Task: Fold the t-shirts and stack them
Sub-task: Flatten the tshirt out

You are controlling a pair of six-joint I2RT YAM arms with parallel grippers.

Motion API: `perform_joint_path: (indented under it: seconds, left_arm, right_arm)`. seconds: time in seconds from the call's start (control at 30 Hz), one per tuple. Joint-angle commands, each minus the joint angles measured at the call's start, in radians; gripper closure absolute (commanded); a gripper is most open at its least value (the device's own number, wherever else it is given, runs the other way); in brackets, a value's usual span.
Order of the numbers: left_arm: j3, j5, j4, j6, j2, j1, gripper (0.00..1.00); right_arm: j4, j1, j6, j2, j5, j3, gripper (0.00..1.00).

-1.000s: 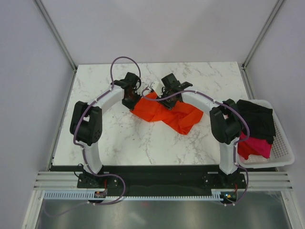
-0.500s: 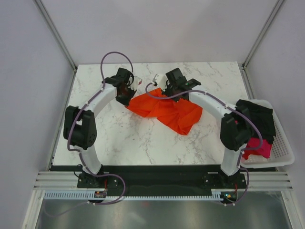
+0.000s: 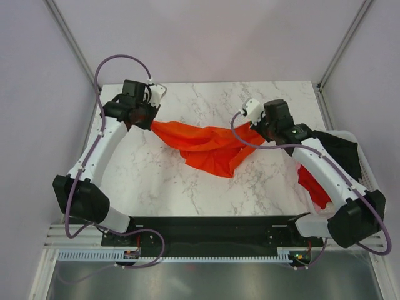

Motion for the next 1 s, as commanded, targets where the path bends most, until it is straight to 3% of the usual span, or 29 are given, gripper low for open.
perform_joint_path:
  seconds: [0.0, 0.13, 0.2, 0.33, 0.43, 0.67, 0.97]
  left_arm:
    - [-0.08, 0.059, -0.043, 0.041, 0.015, -0.002, 0.98]
    - [-0.1, 0.099, -0.04, 0.03, 0.056, -0.007, 0.98]
    - [-0.094, 0.096, -0.042, 0.03, 0.076, -0.008, 0.98]
    - [-0.086, 0.108, -0.04, 0.008, 0.122, -0.008, 0.98]
    - [-0.088, 0.114, -0.036, -0.001, 0.146, -0.007, 0.98]
    - [-0.095, 0.097, -0.033, -0.006, 0.185, -0.007, 0.98]
    - [-0.1, 0.073, -0.033, 0.007, 0.18, -0.005, 0.98]
  right_arm:
    - [-0.036, -0.019, 0.008, 0.041, 0.018, -0.134, 0.67]
    - [-0.05, -0.021, -0.011, 0.04, -0.028, -0.095, 0.62]
    - [-0.077, -0.021, -0.055, 0.034, -0.124, -0.049, 0.62]
    - [-0.192, -0.022, -0.294, -0.011, -0.288, -0.105, 0.63]
    - [-0.177, -0.018, -0.435, -0.06, -0.37, -0.191, 0.63]
    - [-0.058, 0.2, -0.394, 0.09, -0.428, -0.227, 0.69]
    - [-0.015, 0.294, -0.428, 0.219, -0.419, -0.208, 0.71]
